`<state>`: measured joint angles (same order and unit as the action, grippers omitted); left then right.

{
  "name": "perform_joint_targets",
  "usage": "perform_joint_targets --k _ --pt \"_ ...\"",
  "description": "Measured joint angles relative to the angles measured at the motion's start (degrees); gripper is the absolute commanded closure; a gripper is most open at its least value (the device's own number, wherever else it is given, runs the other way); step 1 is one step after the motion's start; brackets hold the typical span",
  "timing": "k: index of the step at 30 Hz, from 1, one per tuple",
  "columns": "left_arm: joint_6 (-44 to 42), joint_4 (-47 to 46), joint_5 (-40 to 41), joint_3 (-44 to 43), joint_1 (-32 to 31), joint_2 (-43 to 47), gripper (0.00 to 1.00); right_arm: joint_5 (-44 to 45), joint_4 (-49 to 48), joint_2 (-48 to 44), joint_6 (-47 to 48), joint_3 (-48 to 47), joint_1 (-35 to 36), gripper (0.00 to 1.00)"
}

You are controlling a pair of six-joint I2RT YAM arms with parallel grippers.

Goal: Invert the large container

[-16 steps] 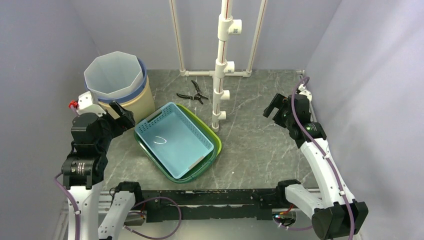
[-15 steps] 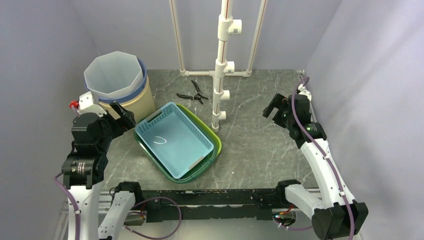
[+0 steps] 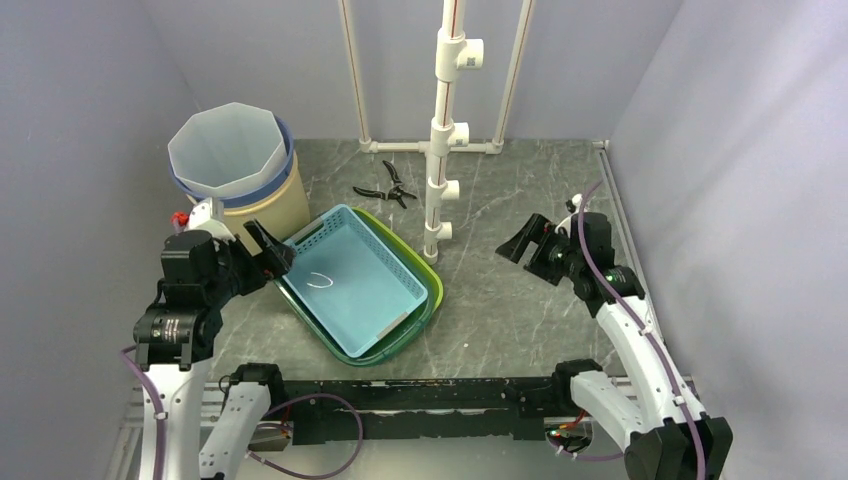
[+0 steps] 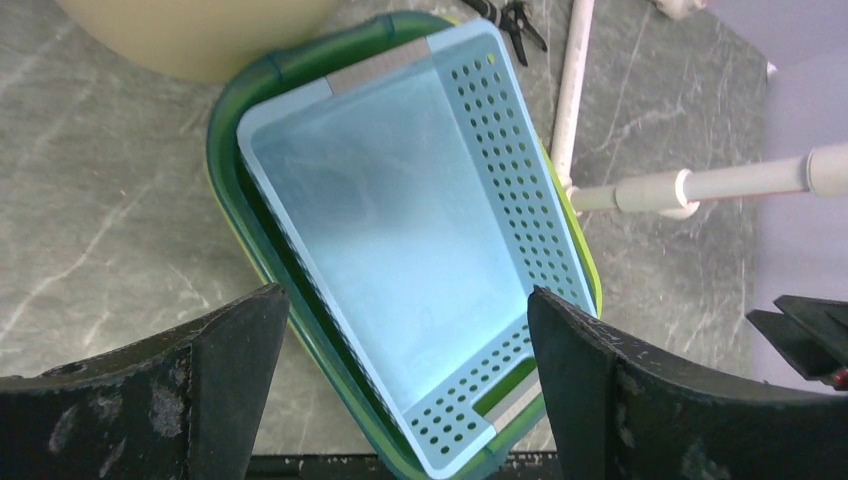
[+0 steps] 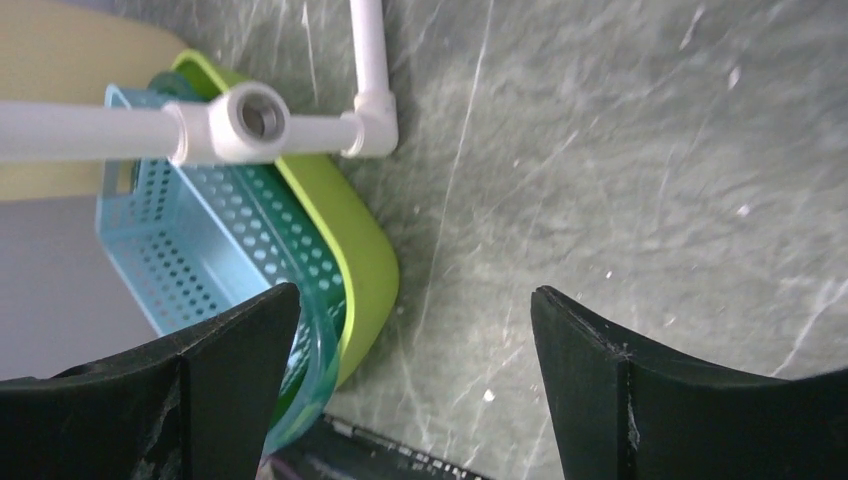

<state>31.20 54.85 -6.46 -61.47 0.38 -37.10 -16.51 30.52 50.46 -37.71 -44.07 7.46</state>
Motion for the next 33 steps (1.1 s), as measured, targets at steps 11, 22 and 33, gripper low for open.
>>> perform_joint_targets --k 11,22,33 --pt "0.02 3.65 -4.44 6.71 0.0 3.45 0.13 -14.49 1.33 -4.94 -1.11 5.38 3.48 0.32" --pt "4.15 1.25 -3.72 12.37 0.0 2.16 0.27 -3.32 -4.98 0.35 -7.72 5.35 27.21 0.37" --pt "8.68 -5.97 -3.72 19.19 0.0 -10.54 0.41 5.66 -7.39 -4.5 -13.7 5.29 36.79 0.36"
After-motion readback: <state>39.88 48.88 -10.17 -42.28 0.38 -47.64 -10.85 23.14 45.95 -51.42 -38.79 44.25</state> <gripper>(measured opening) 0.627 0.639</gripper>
